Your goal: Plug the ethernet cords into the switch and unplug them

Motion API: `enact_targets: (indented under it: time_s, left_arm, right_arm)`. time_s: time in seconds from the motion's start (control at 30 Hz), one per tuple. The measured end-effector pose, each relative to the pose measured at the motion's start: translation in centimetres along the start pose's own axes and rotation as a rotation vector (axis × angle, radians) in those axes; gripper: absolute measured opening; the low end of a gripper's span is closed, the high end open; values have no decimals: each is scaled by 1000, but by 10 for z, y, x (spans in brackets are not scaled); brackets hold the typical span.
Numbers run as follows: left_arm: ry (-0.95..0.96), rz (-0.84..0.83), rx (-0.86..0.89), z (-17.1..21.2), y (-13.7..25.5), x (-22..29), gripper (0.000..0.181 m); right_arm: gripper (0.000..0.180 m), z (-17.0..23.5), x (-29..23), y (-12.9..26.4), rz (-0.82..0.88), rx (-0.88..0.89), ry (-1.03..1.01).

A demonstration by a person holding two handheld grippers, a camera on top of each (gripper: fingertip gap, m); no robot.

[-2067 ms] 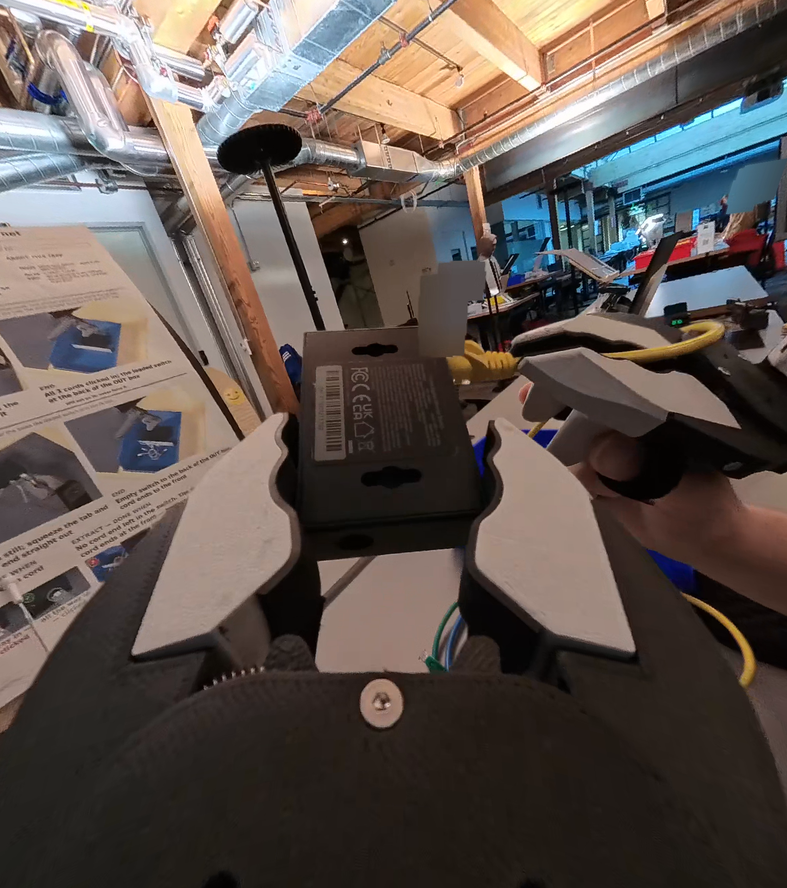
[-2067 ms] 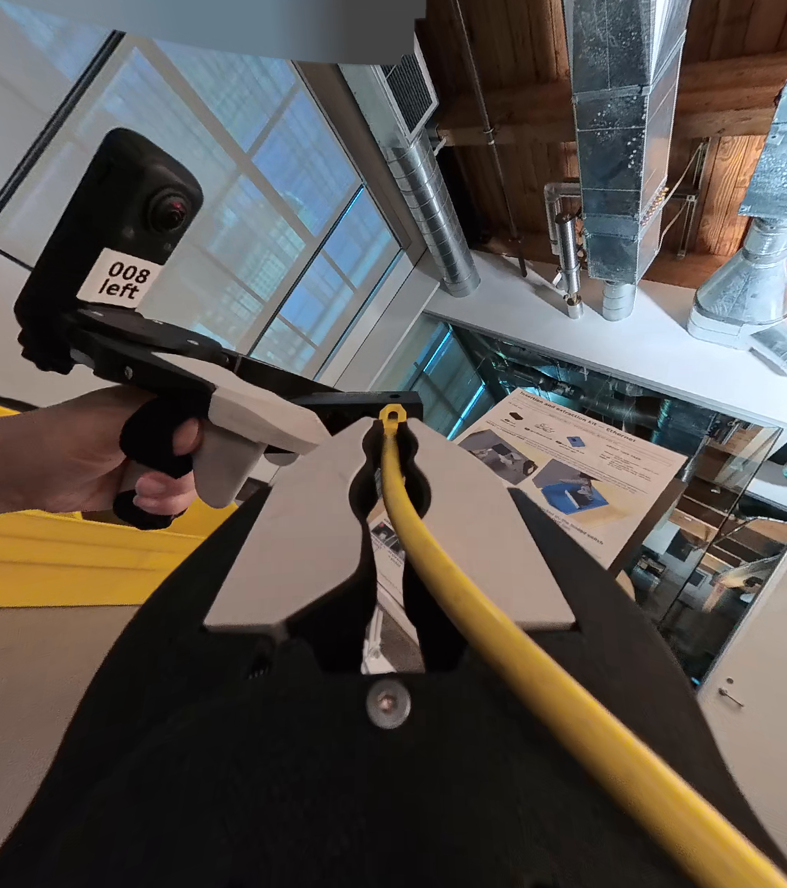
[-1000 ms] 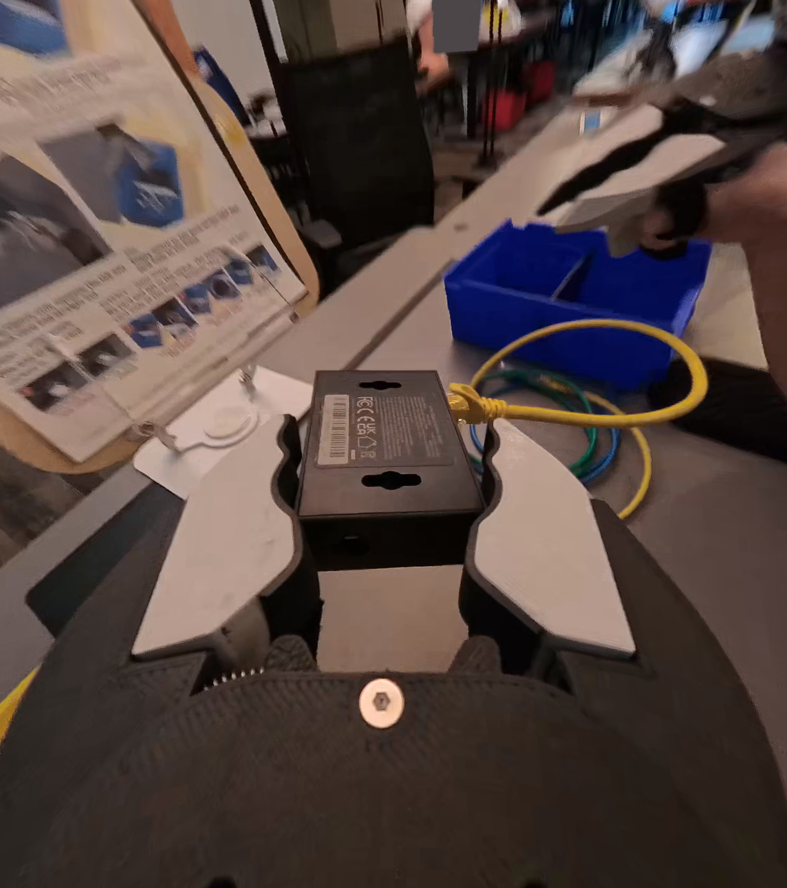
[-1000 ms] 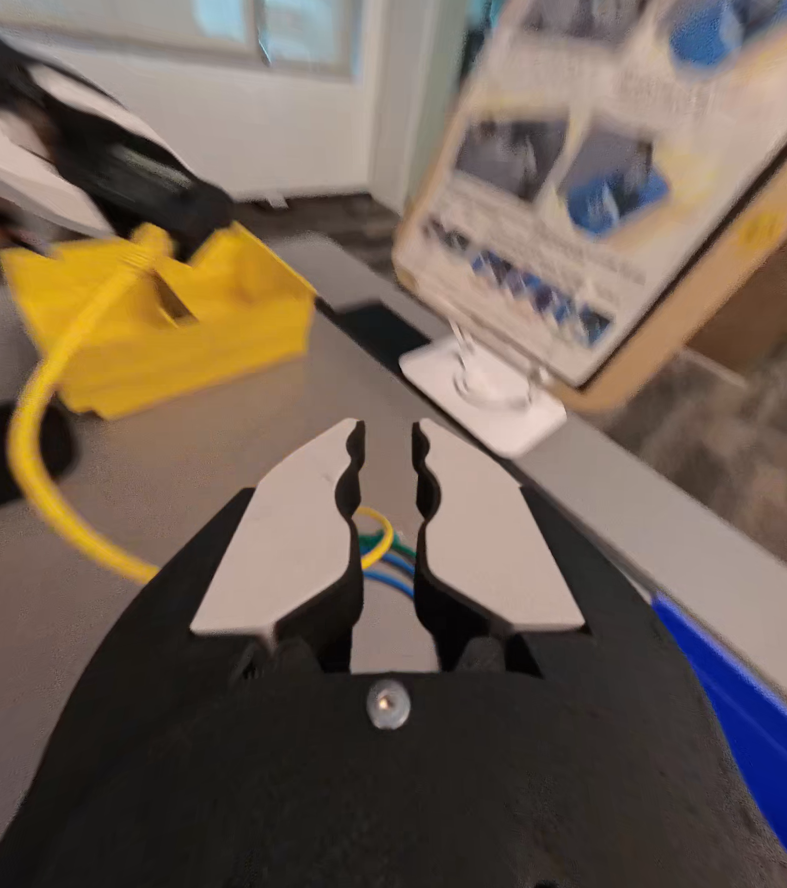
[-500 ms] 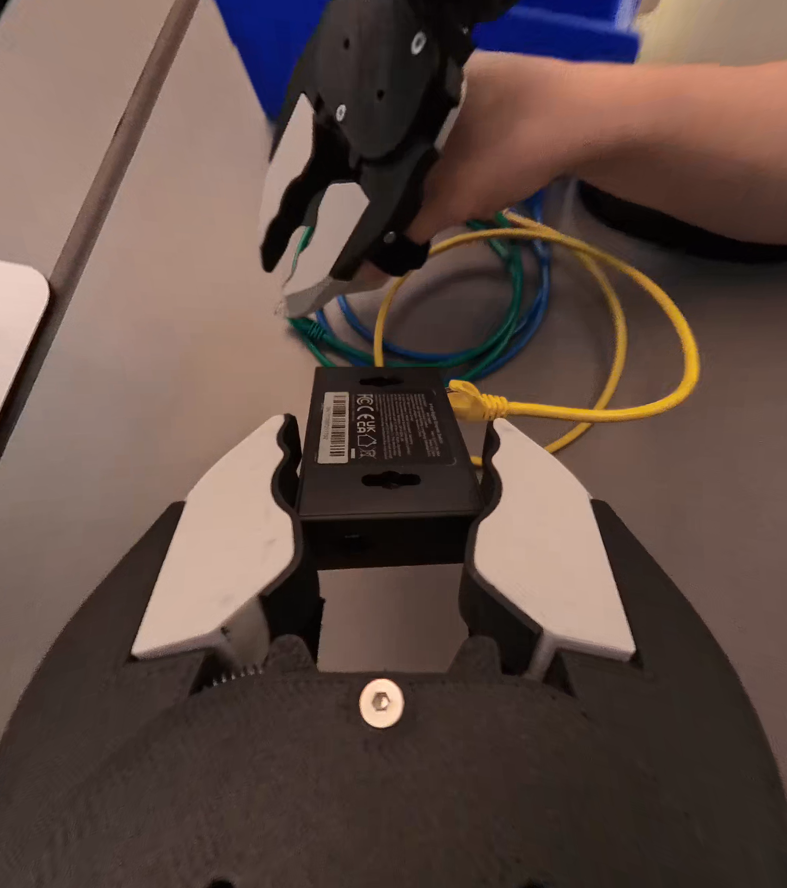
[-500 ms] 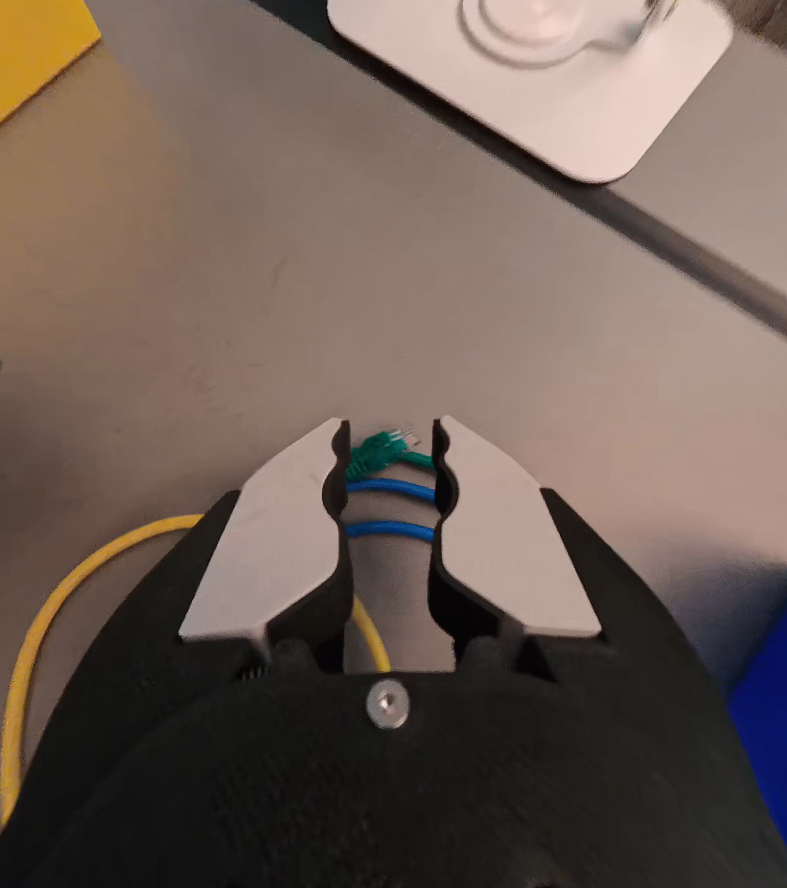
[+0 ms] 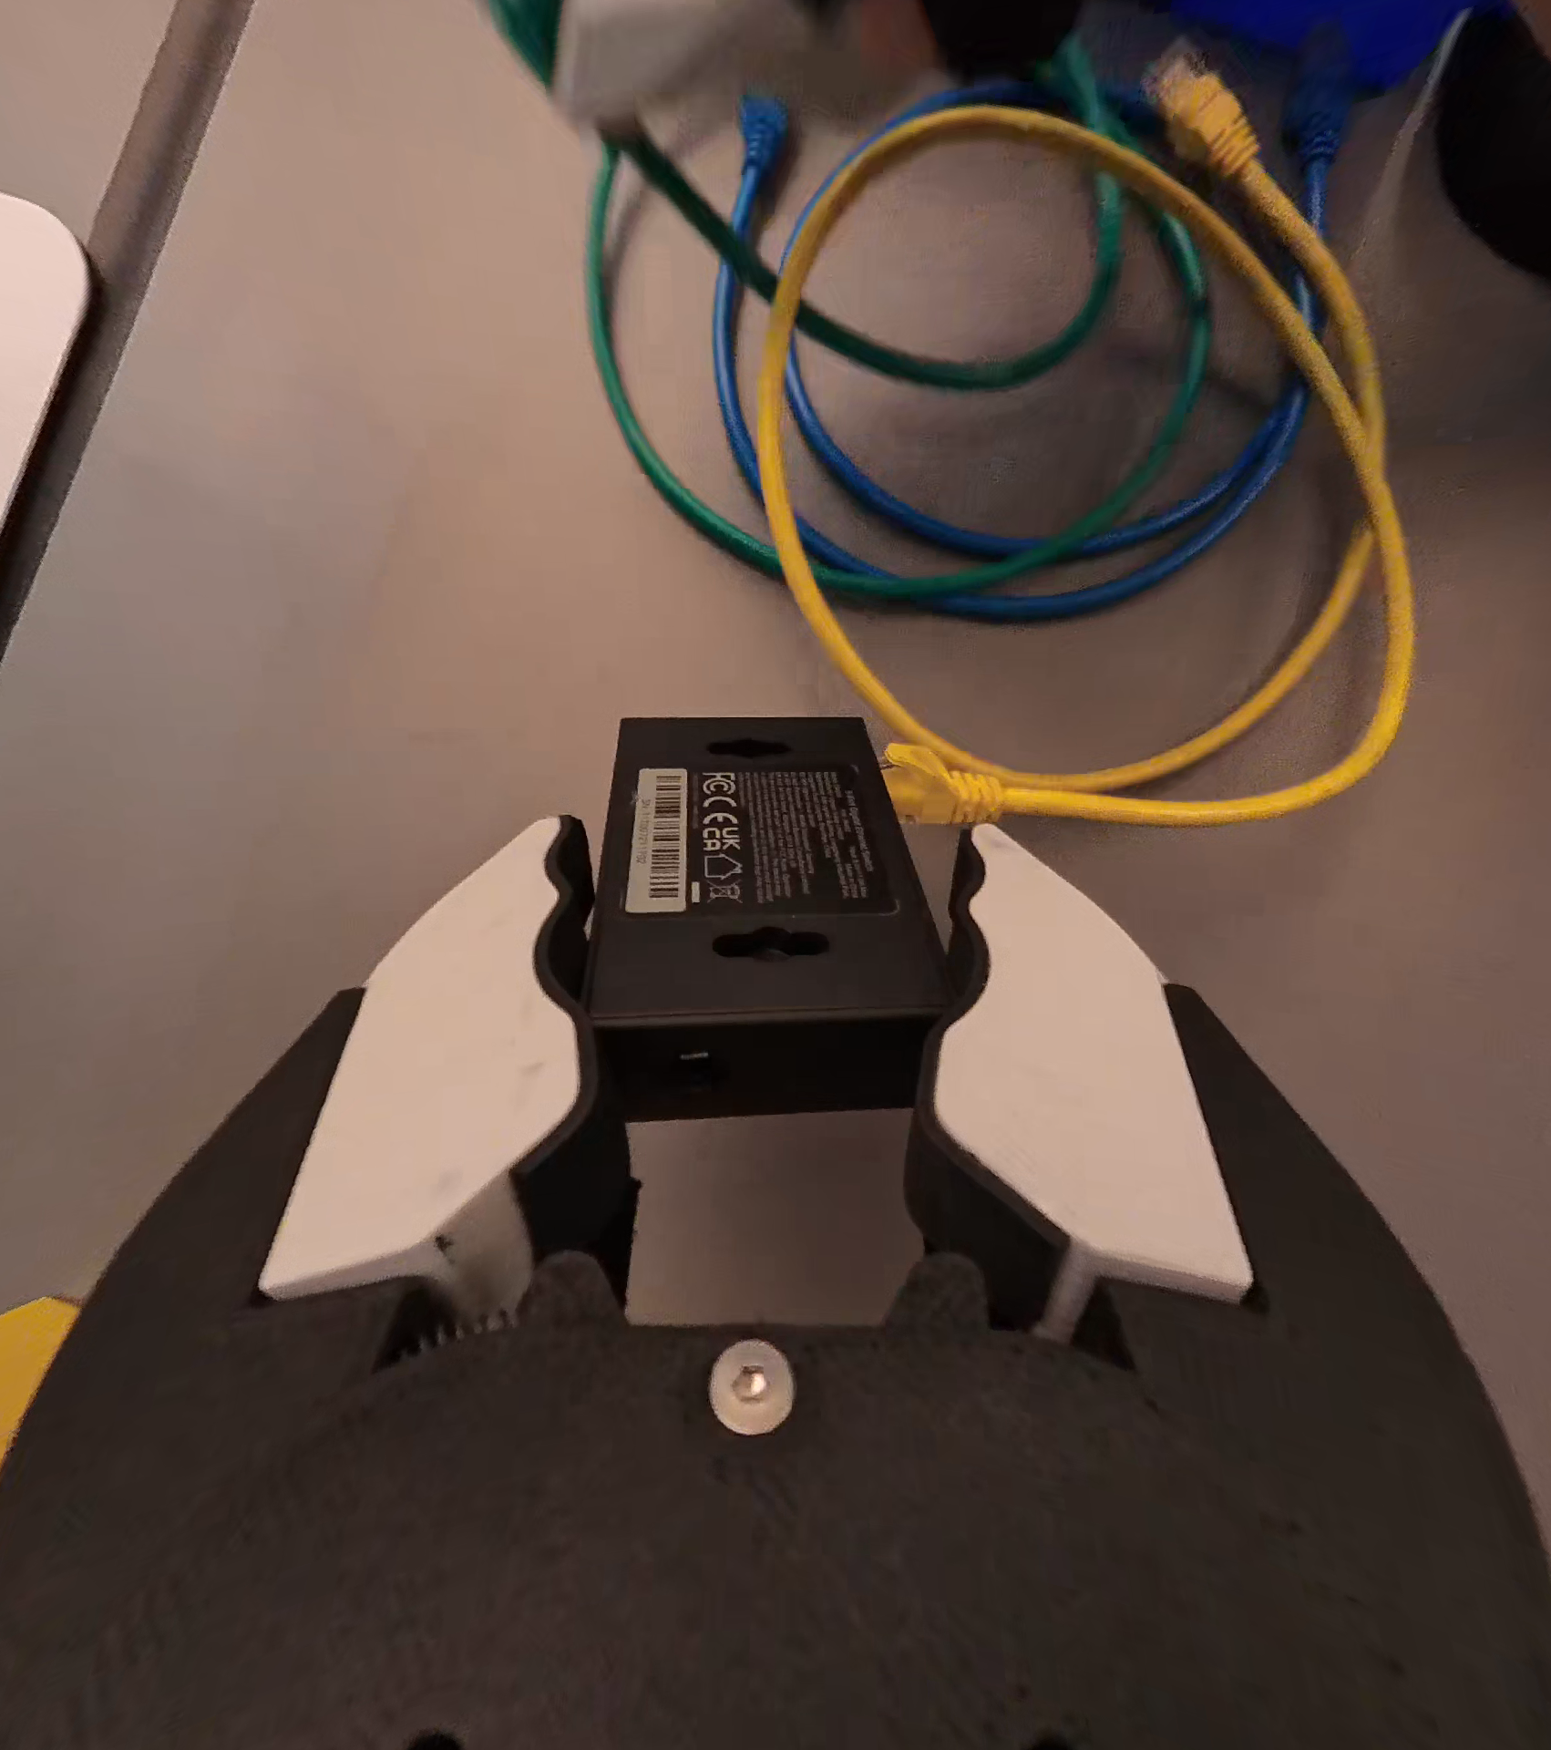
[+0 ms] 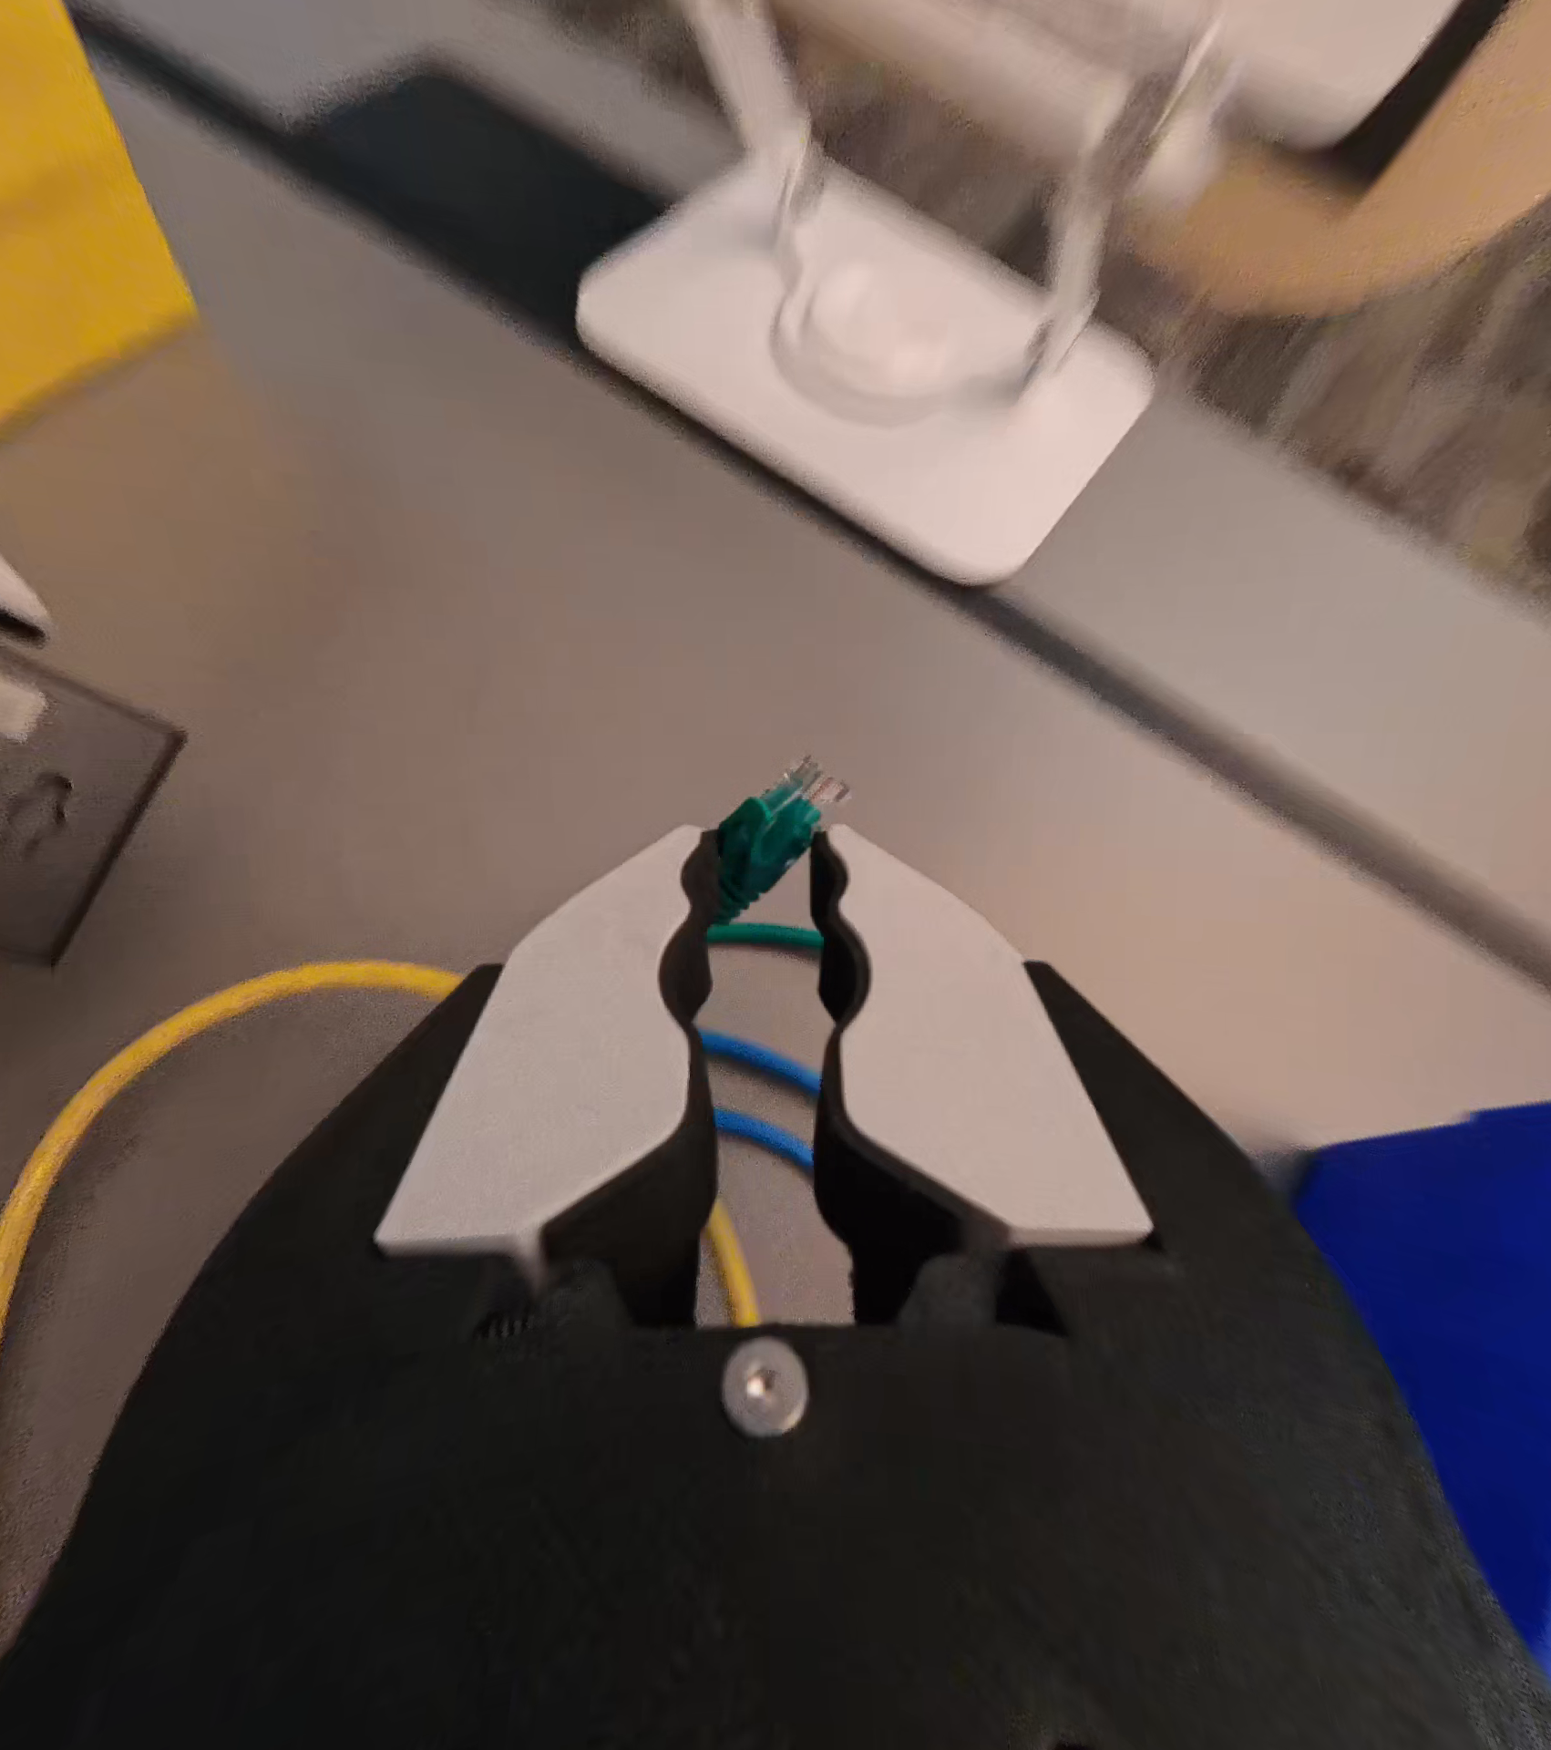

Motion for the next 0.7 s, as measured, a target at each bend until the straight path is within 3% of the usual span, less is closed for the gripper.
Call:
enact_targets:
  time_s: [0.17,0.4,0.53,0.7]
  left_arm:
    - [-46,24,-44,2,18,16,72]
    - [-54,-22,-60,5,49,37,73]
    - [16,-19,-83,1,30,27,73]
    - [137,5,66,-14,-11,3,73]
  right_arm:
    - [19,-36,32,71,154,397,-51]
    - [19,-56,49,142,243,651,-39]
    - [19,-64,52,187,199,769,-60]
    - [19,-63,63,233,191,858,-62]
Point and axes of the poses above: each gripper's, where its closed fingertips meet, y back along the fingers, z out of its underside, x = y × z across the jaws, the point moved 10 cm from there along y, back along the fingers, and after that the axes turned 12 degrees about z, right-handed, at the moved point
